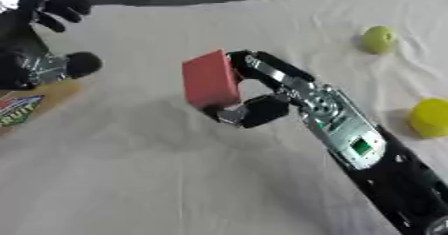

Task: Pick up the objects with one hand, pass them to the other hand, and then place them into the box on the other side of the table.

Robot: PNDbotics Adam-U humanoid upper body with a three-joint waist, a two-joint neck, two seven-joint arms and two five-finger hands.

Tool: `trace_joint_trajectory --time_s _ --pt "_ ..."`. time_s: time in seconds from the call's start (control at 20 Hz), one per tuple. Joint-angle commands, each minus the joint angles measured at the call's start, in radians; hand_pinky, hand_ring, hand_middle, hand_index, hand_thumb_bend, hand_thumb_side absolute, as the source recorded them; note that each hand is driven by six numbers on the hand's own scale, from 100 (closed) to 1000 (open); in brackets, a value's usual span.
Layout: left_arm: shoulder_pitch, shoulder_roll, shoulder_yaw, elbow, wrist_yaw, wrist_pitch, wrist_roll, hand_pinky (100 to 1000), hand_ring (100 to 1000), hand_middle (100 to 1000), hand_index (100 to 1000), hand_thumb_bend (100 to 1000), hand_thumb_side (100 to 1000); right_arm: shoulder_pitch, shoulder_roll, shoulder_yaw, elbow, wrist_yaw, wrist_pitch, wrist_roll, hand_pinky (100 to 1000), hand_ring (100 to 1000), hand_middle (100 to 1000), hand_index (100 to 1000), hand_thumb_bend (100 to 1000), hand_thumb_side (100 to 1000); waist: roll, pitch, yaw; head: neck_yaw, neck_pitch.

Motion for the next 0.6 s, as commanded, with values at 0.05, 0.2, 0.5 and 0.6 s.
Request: trace_joint_trajectory --time_s 0.05,0.2,0.5,0.6 --pt "-0.041 -0.005 -0.012 -0.023 -0.029 0.01 -0.06 790 814 779 859 629 616 -0.018 0.006 0.002 -0.006 0.016 -0.006 0.002 677 477 433 552 100 217 0.002 -0.026 0.003 0.003 -0.009" --pt "-0.066 -0.035 0.0 -0.043 -0.038 0.012 -0.117 789 811 776 858 629 608 -0.02 0.014 0.004 -0.006 0.022 -0.005 -0.001 677 477 433 551 100 216 0.001 -0.026 0.006 0.003 -0.005" --pt "-0.105 -0.087 0.004 -0.06 -0.054 0.038 -0.213 794 819 786 863 637 596 -0.026 0.031 0.011 -0.009 0.032 0.001 -0.002 676 477 433 551 100 212 -0.001 -0.027 0.009 0.01 0.0" --pt "-0.117 -0.101 -0.005 -0.055 -0.084 0.047 -0.228 799 825 792 866 640 589 -0.029 0.037 0.014 -0.012 0.035 0.004 -0.001 675 477 433 551 100 209 -0.002 -0.028 0.01 0.012 -0.001"
